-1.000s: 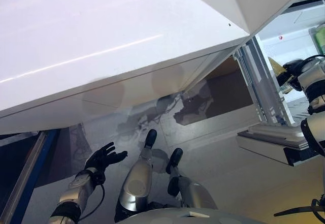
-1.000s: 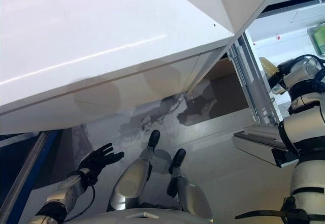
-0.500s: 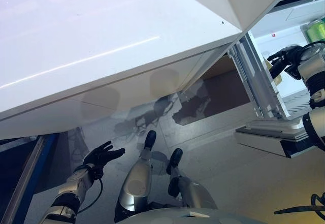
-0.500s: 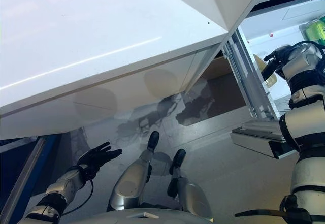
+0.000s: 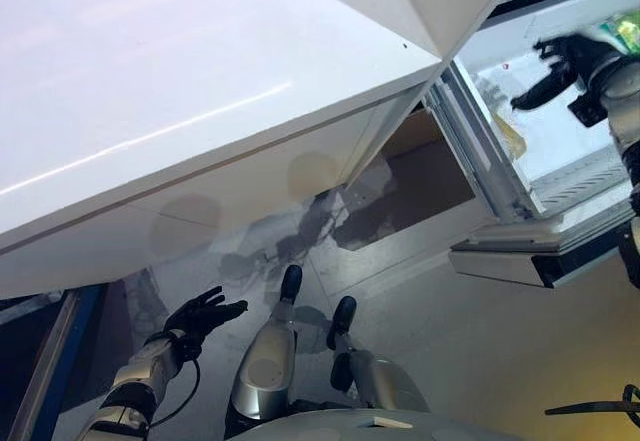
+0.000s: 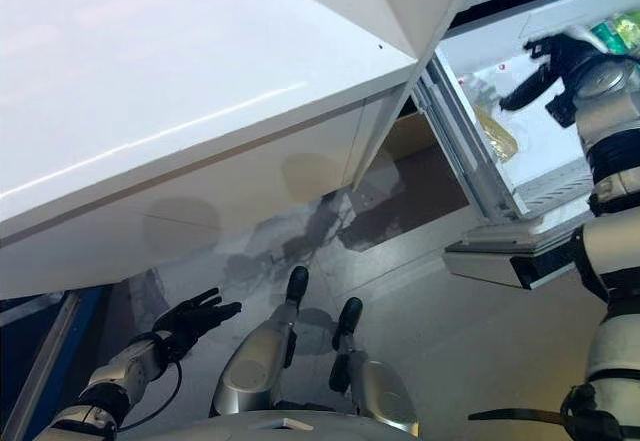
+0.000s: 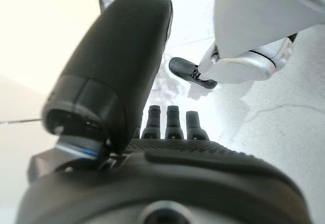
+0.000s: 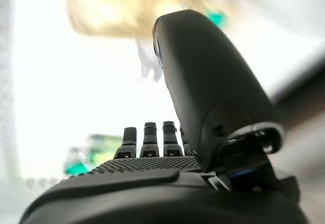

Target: Put drinks into fridge and close the fridge

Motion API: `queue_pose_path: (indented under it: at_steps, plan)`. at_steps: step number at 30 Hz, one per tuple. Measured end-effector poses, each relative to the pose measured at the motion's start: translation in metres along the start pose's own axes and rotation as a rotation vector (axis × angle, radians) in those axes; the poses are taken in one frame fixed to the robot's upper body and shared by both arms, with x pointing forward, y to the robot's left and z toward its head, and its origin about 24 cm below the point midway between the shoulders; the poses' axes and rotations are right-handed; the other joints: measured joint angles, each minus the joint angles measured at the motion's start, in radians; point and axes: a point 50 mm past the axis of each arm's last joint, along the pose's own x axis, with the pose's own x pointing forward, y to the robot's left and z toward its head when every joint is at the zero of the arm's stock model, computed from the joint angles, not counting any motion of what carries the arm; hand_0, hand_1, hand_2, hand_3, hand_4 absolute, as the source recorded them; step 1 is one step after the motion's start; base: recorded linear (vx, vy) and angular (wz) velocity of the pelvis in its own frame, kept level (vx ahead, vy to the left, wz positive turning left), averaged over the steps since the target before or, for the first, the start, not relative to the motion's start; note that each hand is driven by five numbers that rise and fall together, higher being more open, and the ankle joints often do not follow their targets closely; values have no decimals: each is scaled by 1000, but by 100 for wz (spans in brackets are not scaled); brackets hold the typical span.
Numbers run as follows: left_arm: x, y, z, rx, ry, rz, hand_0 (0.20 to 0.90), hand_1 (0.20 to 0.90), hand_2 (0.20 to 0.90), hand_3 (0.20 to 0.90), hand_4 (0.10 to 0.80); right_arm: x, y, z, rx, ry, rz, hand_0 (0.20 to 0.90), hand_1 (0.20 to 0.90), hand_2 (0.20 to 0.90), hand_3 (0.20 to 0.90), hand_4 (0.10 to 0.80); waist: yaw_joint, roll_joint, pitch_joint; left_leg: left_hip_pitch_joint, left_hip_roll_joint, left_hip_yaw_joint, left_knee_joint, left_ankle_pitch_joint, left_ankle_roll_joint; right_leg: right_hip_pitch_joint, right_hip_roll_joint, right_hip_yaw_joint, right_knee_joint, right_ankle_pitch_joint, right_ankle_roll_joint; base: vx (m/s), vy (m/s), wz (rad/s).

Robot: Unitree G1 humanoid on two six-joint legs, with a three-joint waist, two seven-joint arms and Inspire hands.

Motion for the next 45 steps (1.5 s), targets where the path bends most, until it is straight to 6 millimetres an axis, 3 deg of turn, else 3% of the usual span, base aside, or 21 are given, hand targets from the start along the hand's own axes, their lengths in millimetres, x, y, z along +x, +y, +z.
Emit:
queue_pose_path:
  at_steps: [5, 10, 13, 17, 20, 21, 23, 24, 26, 30, 34, 38, 42, 45]
  plan:
    - [0, 3, -7, -15, 19, -17, 900, 900, 900, 900, 800, -23, -39, 16, 64, -211, -251, 900, 900, 900, 900, 800, -52, 10, -5, 28, -2, 8, 0, -2, 1, 23, -4, 10, 0, 0, 0, 12, 34, -6]
    - [-4, 0, -36, -2, 103, -36, 900, 900, 900, 900, 800, -53, -56, -1, 151, -306, -470, 900, 900, 900, 900, 800, -113, 44, -69, 46, -4, 49, 0, -18, 13, 26, -8, 55, 0, 5, 7, 28, -12, -22]
    - [-5, -8, -56, -9, 155, -51, 900, 900, 900, 900, 800, -70, -60, -30, 196, -264, -577, 900, 900, 900, 900, 800, -161, 81, -111, 70, -9, 54, -1, -29, 19, 46, -14, 65, 0, 4, 11, 62, -54, -16]
    - [-9, -12, -77, -12, 208, -47, 900, 900, 900, 900, 800, -91, -51, -90, 208, -92, -688, 900, 900, 900, 900, 800, -208, 102, -166, 107, -7, 75, -2, -45, 20, 75, -13, 87, 0, 1, 14, 80, -56, -17]
    - [-13, -12, -90, -39, 237, -35, 900, 900, 900, 900, 800, -105, -39, -124, 233, 21, -732, 900, 900, 900, 900, 800, -247, 109, -182, 131, -5, 86, -2, -52, 17, 94, -12, 101, 0, -1, 16, 86, -66, -11]
    - [-15, -10, -93, -43, 242, -25, 900, 900, 900, 900, 800, -119, -29, -145, 272, 70, -757, 900, 900, 900, 900, 800, -247, 106, -198, 135, -3, 90, -2, -56, 13, 95, -10, 106, 0, -3, 17, 58, -47, -16]
    - [-22, -4, -108, -27, 289, 9, 900, 900, 900, 900, 800, -136, 12, -181, 353, 222, -727, 900, 900, 900, 900, 800, -271, 98, -227, 158, 1, 105, -1, -62, 12, 112, -8, 116, 0, -8, 17, 98, -39, -18]
    - [-23, -4, -111, -28, 296, 11, 900, 900, 900, 900, 800, -139, 20, -188, 358, 252, -710, 900, 900, 900, 900, 800, -275, 99, -227, 166, 1, 106, -1, -63, 13, 120, -8, 117, 0, -9, 16, 157, -20, -13]
    - [-28, -3, -121, -56, 317, 37, 900, 900, 900, 900, 800, -162, 63, -223, 406, 415, -600, 900, 900, 900, 900, 800, -294, 97, -226, 183, -1, 111, 53, -97, 15, 160, -13, 121, 4, -19, 15, 138, -3, -5]
    - [-31, -7, -131, -61, 358, 33, 900, 900, 900, 900, 800, -188, 115, -252, 477, 570, -401, 900, 900, 900, 900, 800, -308, 121, -205, 194, 2, 117, 168, -162, 18, 180, -17, 129, 83, -60, 16, 69, -6, -4]
    - [-27, -13, -126, -61, 344, 31, 900, 900, 900, 900, 800, -187, 141, -245, 506, 541, -212, 900, 900, 900, 900, 800, -302, 138, -189, 162, 0, 116, 284, -222, 28, 115, -30, 132, 271, -154, 14, -3, 3, 1]
    - [-18, -12, -107, -49, 298, 52, 900, 900, 900, 900, 800, -166, 158, -221, 538, 419, -80, 900, 900, 900, 900, 800, -286, 98, -140, 72, -19, 112, 418, -260, 41, -14, -61, 136, 491, -236, 13, 18, 21, 5]
    - [-8, -11, -84, -34, 260, 77, 900, 900, 900, 900, 800, -140, 166, -188, 566, 279, 7, 900, 900, 900, 900, 800, -268, 78, -82, -29, -19, 109, 540, -291, 46, -110, -63, 141, 612, -267, 16, 40, 34, 1]
    - [-6, -12, -82, -29, 279, 85, 900, 900, 900, 900, 800, -126, 171, -168, 567, 211, 52, 900, 900, 900, 900, 800, -265, 76, -67, -79, -19, 106, 590, -298, 49, -156, -63, 142, 655, -272, 13, -78, 10, 3]
